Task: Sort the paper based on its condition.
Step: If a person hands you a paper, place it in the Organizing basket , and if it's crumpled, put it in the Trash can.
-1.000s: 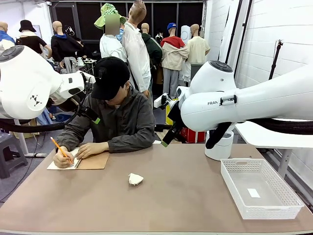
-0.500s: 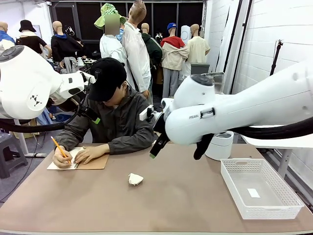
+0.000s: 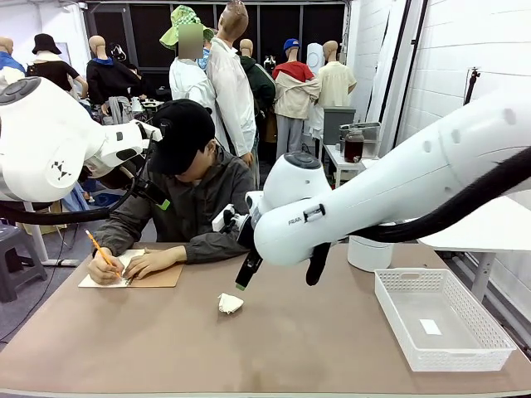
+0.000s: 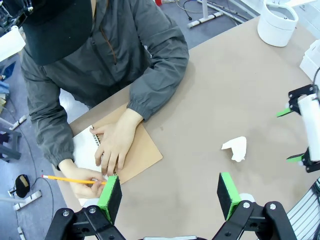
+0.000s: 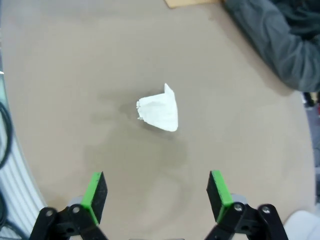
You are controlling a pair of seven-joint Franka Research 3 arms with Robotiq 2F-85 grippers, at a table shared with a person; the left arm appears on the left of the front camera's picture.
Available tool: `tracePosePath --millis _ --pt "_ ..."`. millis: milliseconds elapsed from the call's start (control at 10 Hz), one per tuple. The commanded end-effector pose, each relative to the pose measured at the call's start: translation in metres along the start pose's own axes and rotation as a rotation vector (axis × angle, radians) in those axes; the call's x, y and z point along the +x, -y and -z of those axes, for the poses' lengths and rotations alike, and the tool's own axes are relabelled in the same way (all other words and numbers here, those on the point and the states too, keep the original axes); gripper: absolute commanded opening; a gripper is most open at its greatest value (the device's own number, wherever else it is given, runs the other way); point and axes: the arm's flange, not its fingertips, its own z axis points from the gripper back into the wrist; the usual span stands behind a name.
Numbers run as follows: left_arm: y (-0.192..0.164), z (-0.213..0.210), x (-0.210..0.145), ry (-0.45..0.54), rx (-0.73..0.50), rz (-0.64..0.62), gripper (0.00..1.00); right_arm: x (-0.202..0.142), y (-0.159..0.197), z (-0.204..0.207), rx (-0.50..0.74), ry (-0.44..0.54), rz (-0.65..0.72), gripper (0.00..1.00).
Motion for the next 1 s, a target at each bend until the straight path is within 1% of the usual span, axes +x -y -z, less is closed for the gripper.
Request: tracePosePath --millis 0,100,200,300,400,600,700,900 --pt "-0.001 -0.001 0.0 0.002 -0.001 0.0 1.0 0.016 0.005 0.018 -0.007 -0.028 -0.012 1.0" --pt "-0.001 -0.001 0.0 0.002 -0.001 0.0 1.0 0.017 0.005 0.025 0.001 -0.037 -0.014 1.0" --pt "-0.001 -0.001 0.0 0.002 -0.001 0.0 1.0 0.017 0.003 0.023 0.0 -0.024 -0.016 1.0" --pt "-0.001 -0.001 0.0 0.002 -0.001 0.0 1.0 0.013 0.002 0.01 -0.001 -0.009 -0.017 1.0" --pt "-0.001 -0.001 0.0 0.002 -0.001 0.0 1.0 0.01 0.004 0.026 0.015 -0.022 -0.024 1.0" --pt "-0.001 -0.001 0.0 0.002 -0.001 0.0 1.0 0.01 0.004 0.026 0.015 -0.022 -0.024 1.0" --pt "-0.001 -0.001 0.0 0.002 -0.001 0.0 1.0 0.012 0.004 0.023 0.012 -0.016 -0.026 1.0" --pt "-0.001 -0.001 0.0 0.002 -0.001 0.0 1.0 0.026 0.012 0.042 0.012 -0.038 -0.021 1.0"
